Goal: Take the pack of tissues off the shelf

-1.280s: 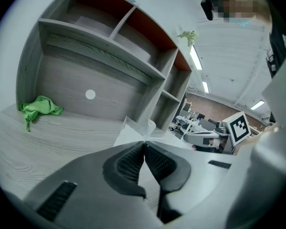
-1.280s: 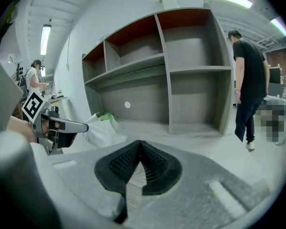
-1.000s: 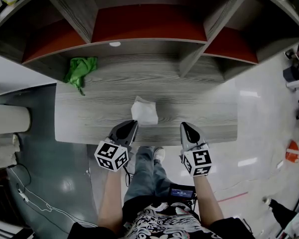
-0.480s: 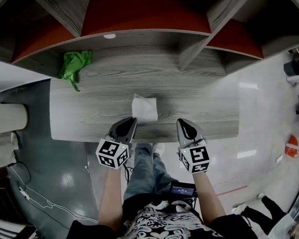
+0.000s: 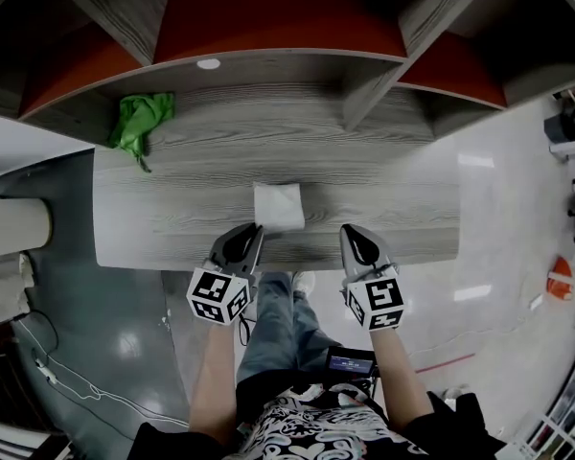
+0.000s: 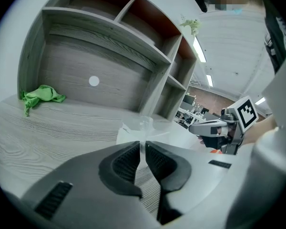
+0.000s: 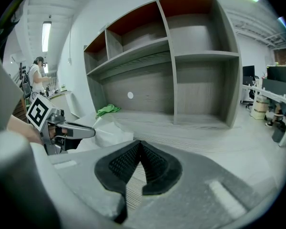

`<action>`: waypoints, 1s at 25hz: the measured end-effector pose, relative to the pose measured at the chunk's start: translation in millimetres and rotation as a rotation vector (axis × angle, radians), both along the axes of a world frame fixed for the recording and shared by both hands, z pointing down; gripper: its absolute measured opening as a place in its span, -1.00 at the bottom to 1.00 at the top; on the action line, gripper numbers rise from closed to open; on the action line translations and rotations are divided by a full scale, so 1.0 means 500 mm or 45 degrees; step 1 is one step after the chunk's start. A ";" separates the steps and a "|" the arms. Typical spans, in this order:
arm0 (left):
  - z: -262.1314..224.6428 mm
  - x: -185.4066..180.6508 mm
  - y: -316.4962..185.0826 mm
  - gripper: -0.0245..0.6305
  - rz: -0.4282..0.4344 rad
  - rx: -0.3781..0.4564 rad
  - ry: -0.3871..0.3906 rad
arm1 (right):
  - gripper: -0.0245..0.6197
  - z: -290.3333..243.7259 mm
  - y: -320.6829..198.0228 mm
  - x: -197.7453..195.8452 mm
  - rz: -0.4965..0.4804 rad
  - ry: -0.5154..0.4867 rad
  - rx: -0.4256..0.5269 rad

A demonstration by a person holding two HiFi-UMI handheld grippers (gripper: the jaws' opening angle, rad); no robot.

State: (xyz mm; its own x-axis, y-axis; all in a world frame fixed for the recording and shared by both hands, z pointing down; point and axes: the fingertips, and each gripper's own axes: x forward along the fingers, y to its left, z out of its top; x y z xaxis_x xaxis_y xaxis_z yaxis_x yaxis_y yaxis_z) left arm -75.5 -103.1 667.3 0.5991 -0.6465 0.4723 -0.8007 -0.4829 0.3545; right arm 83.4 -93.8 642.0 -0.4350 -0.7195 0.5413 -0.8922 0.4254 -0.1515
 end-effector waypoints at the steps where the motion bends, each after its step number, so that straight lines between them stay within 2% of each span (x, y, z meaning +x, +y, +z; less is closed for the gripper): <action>1: 0.000 0.000 0.002 -0.87 -0.002 -0.001 0.000 | -0.91 -0.002 0.001 0.000 0.003 -0.004 0.001; 4: 0.001 -0.001 0.005 -0.66 -0.007 -0.014 0.005 | -0.91 -0.008 0.001 -0.002 0.007 -0.010 0.008; 6: 0.000 -0.003 0.005 -0.60 -0.013 -0.018 0.005 | -0.91 -0.012 0.000 -0.005 0.003 -0.011 0.015; 17: -0.081 -0.044 -0.015 -0.58 -0.144 0.104 0.045 | -0.91 -0.055 0.004 -0.014 0.007 -0.010 0.061; 18: -0.096 -0.048 -0.017 -0.62 -0.163 0.134 0.059 | -0.91 -0.061 0.003 -0.014 0.009 -0.013 0.067; 20: -0.131 -0.060 -0.019 -0.84 -0.207 0.198 0.072 | -0.91 -0.076 0.000 -0.014 0.016 -0.028 0.081; 25: -0.186 -0.064 -0.017 -0.88 -0.214 0.254 0.042 | -0.91 -0.128 -0.009 -0.019 0.016 -0.048 0.139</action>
State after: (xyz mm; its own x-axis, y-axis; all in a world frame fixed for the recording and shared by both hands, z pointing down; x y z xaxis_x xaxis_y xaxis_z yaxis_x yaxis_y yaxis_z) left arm -107.5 -111.7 574.4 0.4885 -0.8167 0.3073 -0.8651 -0.4073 0.2928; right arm 74.0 -98.4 578.2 -0.4442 -0.7787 0.4431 -0.8921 0.4301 -0.1383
